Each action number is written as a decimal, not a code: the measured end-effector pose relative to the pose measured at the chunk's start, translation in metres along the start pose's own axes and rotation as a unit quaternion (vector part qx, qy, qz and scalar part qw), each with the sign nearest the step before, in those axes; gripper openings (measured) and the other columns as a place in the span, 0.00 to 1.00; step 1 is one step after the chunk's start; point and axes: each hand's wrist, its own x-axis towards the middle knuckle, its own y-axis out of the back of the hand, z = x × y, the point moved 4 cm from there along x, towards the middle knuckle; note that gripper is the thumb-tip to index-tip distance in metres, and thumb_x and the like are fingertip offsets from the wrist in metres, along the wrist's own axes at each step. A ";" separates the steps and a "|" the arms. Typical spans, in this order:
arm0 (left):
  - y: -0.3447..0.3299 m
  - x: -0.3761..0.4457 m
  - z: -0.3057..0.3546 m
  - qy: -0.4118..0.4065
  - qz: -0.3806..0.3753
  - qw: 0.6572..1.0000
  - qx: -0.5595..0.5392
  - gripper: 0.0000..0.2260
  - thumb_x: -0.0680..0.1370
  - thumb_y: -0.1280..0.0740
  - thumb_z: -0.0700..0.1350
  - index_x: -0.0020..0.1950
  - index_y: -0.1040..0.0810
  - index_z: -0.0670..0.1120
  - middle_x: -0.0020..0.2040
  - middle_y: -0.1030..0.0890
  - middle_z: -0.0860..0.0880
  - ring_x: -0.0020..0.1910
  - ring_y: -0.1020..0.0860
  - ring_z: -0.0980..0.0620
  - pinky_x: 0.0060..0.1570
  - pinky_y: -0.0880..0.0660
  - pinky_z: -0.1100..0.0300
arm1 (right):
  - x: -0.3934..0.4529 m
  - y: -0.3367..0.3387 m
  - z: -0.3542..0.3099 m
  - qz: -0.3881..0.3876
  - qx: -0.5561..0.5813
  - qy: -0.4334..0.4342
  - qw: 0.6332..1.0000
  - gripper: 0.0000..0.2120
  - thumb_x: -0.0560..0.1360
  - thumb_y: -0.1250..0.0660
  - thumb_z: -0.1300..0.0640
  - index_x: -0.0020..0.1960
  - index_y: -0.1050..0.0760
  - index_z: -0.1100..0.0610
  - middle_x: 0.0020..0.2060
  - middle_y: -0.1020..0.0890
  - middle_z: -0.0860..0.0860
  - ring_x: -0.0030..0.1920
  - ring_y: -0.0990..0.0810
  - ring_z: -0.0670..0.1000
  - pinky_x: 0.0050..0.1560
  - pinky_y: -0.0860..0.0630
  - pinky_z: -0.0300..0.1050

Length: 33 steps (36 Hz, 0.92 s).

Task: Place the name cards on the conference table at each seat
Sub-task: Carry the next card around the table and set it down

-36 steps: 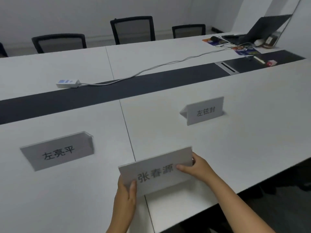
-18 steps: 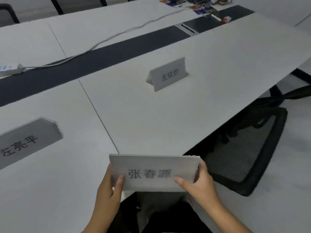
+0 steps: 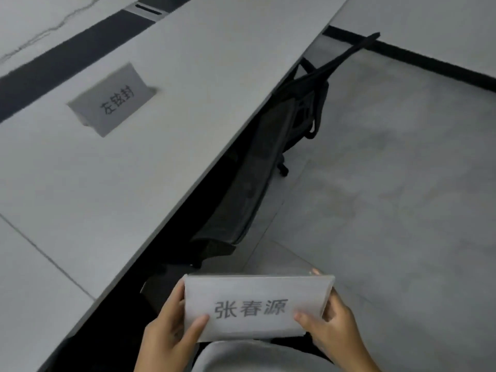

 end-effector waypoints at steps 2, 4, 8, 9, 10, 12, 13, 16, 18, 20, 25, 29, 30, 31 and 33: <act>-0.045 -0.001 0.007 0.010 -0.032 0.999 -0.007 0.31 0.68 0.28 0.38 0.55 0.36 0.69 0.41 0.20 0.72 0.45 0.22 0.71 0.38 0.27 0.79 | -0.005 0.045 0.007 0.029 0.027 -0.008 0.999 0.29 0.61 0.25 0.62 0.53 0.32 0.39 0.36 0.17 0.32 0.41 0.21 0.32 0.38 0.26 0.26; -0.091 -0.002 0.017 0.018 -0.068 0.997 -0.023 0.31 0.68 0.28 0.37 0.57 0.36 0.67 0.42 0.17 0.65 0.45 0.23 0.72 0.38 0.27 0.79 | -0.007 0.091 0.010 0.067 0.048 -0.007 0.997 0.26 0.58 0.27 0.54 0.52 0.31 0.40 0.35 0.18 0.30 0.39 0.21 0.31 0.37 0.27 0.25; -0.172 0.010 0.038 0.023 -0.153 0.987 -0.051 0.30 0.68 0.29 0.34 0.60 0.34 0.61 0.52 0.18 0.56 0.50 0.21 0.63 0.48 0.24 0.72 | 0.000 0.175 0.025 0.131 0.058 -0.005 0.990 0.24 0.66 0.27 0.63 0.53 0.30 0.41 0.40 0.18 0.39 0.39 0.21 0.32 0.38 0.24 0.28; -0.188 0.016 0.045 0.023 -0.167 0.984 -0.055 0.31 0.67 0.27 0.35 0.60 0.34 0.60 0.51 0.18 0.57 0.50 0.20 0.61 0.49 0.24 0.70 | 0.003 0.192 0.026 0.142 0.056 -0.004 0.988 0.24 0.66 0.27 0.62 0.52 0.30 0.39 0.40 0.18 0.39 0.39 0.20 0.33 0.39 0.24 0.29; -0.204 0.023 0.053 0.020 -0.176 0.983 -0.055 0.31 0.64 0.25 0.37 0.59 0.33 0.60 0.49 0.17 0.58 0.50 0.20 0.61 0.49 0.24 0.70 | 0.006 0.208 0.026 0.156 0.056 -0.001 0.986 0.24 0.64 0.25 0.60 0.51 0.29 0.37 0.37 0.17 0.38 0.39 0.20 0.33 0.39 0.24 0.29; -0.233 0.039 0.069 0.013 -0.194 0.980 -0.051 0.32 0.58 0.25 0.43 0.57 0.32 0.60 0.45 0.16 0.64 0.47 0.20 0.64 0.46 0.25 0.72 | 0.014 0.235 0.024 0.188 0.067 0.007 0.980 0.24 0.59 0.26 0.56 0.50 0.29 0.39 0.34 0.17 0.33 0.36 0.21 0.32 0.38 0.25 0.26; -0.246 0.048 0.076 0.010 -0.203 0.978 -0.049 0.31 0.58 0.26 0.43 0.57 0.32 0.60 0.45 0.17 0.66 0.47 0.21 0.66 0.46 0.25 0.73 | 0.019 0.247 0.024 0.202 0.075 0.010 0.976 0.24 0.59 0.25 0.55 0.51 0.28 0.40 0.33 0.18 0.31 0.35 0.22 0.31 0.37 0.26 0.25; -0.282 0.076 0.100 -0.007 -0.227 0.973 -0.034 0.28 0.67 0.28 0.35 0.59 0.32 0.58 0.51 0.18 0.59 0.49 0.23 0.69 0.48 0.25 0.72 | 0.037 0.273 0.025 0.231 0.097 0.014 0.968 0.24 0.58 0.25 0.57 0.50 0.28 0.43 0.30 0.17 0.34 0.31 0.22 0.33 0.34 0.27 0.24; -0.305 0.098 0.115 -0.013 -0.240 0.971 -0.020 0.28 0.68 0.30 0.32 0.60 0.33 0.56 0.52 0.19 0.55 0.50 0.24 0.70 0.47 0.25 0.74 | 0.053 0.289 0.026 0.249 0.103 0.014 0.963 0.23 0.59 0.26 0.61 0.51 0.27 0.47 0.28 0.17 0.37 0.28 0.22 0.34 0.32 0.28 0.25; -0.328 0.126 0.131 -0.025 -0.249 0.968 -0.006 0.29 0.67 0.29 0.33 0.60 0.33 0.57 0.46 0.17 0.61 0.49 0.23 0.70 0.44 0.25 0.75 | 0.077 0.308 0.023 0.264 0.102 0.008 0.959 0.24 0.61 0.26 0.67 0.52 0.27 0.50 0.26 0.17 0.40 0.27 0.22 0.35 0.31 0.28 0.25; -0.392 0.206 0.198 -0.076 -0.258 0.963 -0.004 0.26 0.68 0.28 0.36 0.55 0.32 0.61 0.40 0.21 0.74 0.44 0.22 0.72 0.39 0.26 0.77 | 0.163 0.372 -0.013 0.280 0.096 0.021 0.955 0.26 0.63 0.28 0.70 0.56 0.29 0.50 0.27 0.17 0.37 0.29 0.21 0.35 0.34 0.26 0.27; -0.438 0.275 0.271 -0.108 -0.261 0.959 -0.001 0.25 0.69 0.29 0.36 0.57 0.32 0.59 0.45 0.17 0.59 0.43 0.22 0.70 0.42 0.25 0.75 | 0.236 0.423 -0.072 0.294 0.097 0.058 0.949 0.26 0.64 0.29 0.70 0.56 0.30 0.50 0.28 0.18 0.35 0.31 0.21 0.34 0.34 0.26 0.26; -0.447 0.293 0.290 -0.111 -0.255 0.961 -0.003 0.27 0.69 0.29 0.36 0.61 0.33 0.56 0.49 0.19 0.56 0.43 0.21 0.69 0.43 0.25 0.75 | 0.253 0.435 -0.087 0.295 0.101 0.065 0.948 0.26 0.64 0.28 0.70 0.56 0.30 0.49 0.28 0.17 0.35 0.31 0.21 0.34 0.34 0.26 0.26; -0.456 0.310 0.307 -0.115 -0.251 0.961 -0.001 0.29 0.69 0.29 0.35 0.63 0.35 0.55 0.51 0.20 0.54 0.43 0.22 0.67 0.44 0.26 0.74 | 0.270 0.446 -0.100 0.297 0.103 0.070 0.947 0.26 0.64 0.27 0.69 0.55 0.30 0.48 0.29 0.17 0.35 0.32 0.21 0.35 0.34 0.26 0.27; -0.474 0.341 0.334 -0.127 -0.251 0.960 0.010 0.30 0.68 0.29 0.36 0.64 0.37 0.55 0.52 0.22 0.54 0.43 0.22 0.71 0.45 0.27 0.76 | 0.301 0.465 -0.118 0.301 0.111 0.073 0.944 0.26 0.63 0.26 0.68 0.54 0.29 0.47 0.29 0.17 0.36 0.31 0.21 0.35 0.34 0.25 0.27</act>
